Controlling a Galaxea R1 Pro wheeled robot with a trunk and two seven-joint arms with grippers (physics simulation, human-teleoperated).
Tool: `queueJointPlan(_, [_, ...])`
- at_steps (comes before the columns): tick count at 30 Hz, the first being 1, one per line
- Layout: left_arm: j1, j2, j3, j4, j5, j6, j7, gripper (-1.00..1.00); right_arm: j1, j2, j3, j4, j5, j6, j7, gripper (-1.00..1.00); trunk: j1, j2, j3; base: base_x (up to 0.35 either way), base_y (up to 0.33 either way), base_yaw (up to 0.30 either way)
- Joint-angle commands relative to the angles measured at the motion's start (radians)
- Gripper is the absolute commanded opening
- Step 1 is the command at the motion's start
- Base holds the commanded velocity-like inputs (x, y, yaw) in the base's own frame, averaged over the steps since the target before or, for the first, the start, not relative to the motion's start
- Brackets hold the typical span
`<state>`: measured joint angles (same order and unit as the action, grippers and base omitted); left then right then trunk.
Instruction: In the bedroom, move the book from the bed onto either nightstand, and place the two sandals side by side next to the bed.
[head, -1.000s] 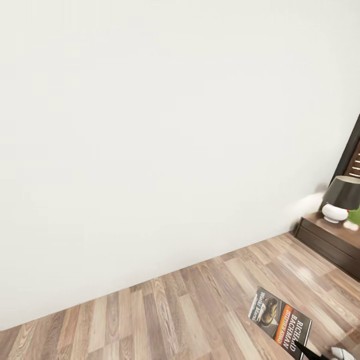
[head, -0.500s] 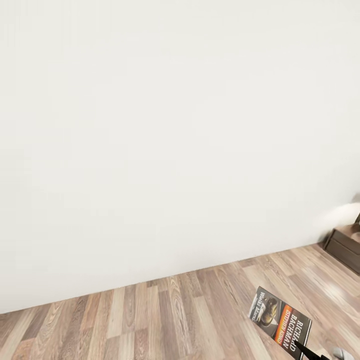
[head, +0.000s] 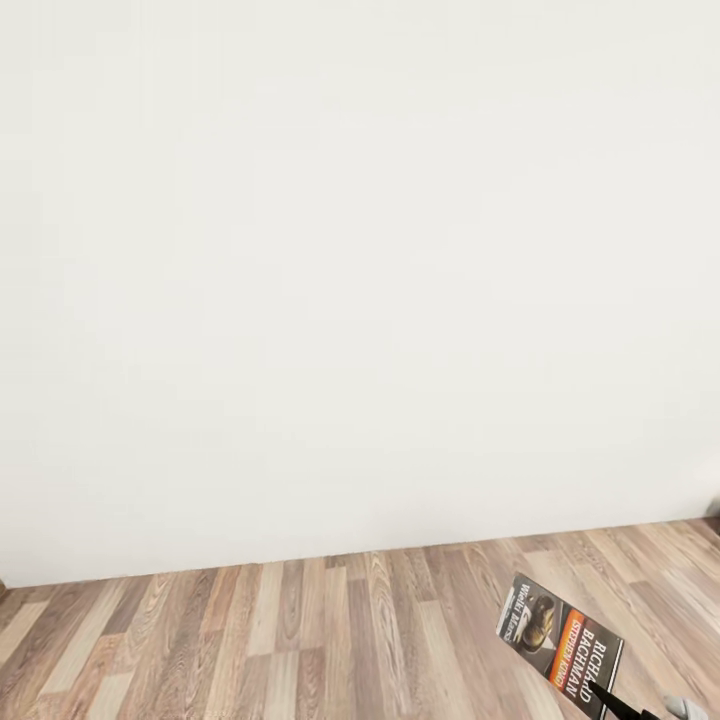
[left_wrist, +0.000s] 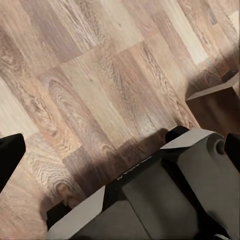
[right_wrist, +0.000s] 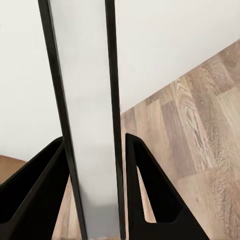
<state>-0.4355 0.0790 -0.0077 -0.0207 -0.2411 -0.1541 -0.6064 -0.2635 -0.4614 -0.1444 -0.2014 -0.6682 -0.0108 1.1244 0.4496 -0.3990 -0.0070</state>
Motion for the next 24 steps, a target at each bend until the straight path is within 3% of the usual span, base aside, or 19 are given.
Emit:
queueJointPlan(1, [-0.001, -0.001, 0.000, 0.001, -0.007, -0.008, 0.026, 1.00, 0.000, 0.000, -0.004, 0.000, -0.002, -0.001, 0.003, -1.00, 0.000, -0.001, -0.001, 0.000, 0.000, 0.280])
queueJointPlan(5, [-0.001, -0.002, 0.001, 0.001, -0.003, -0.007, 0.072, 1.00, 0.000, 0.000, -0.004, 0.000, -0.002, -0.002, 0.003, -1.00, 0.000, -0.001, -0.001, 0.000, 0.000, 0.280])
queueJointPlan(18, [-0.001, -0.003, 0.002, 0.001, -0.001, -0.007, 0.085, 1.00, 0.000, 0.000, -0.004, 0.000, -0.002, -0.003, -0.001, -1.00, 0.000, -0.001, -0.001, 0.000, 0.000, 0.273])
queueJointPlan(24, [-0.001, -0.002, 0.002, 0.001, -0.001, -0.008, 0.085, 1.00, 0.000, 0.000, -0.004, 0.000, -0.002, -0.003, -0.001, -1.00, 0.000, -0.001, -0.001, 0.000, 0.000, 0.079])
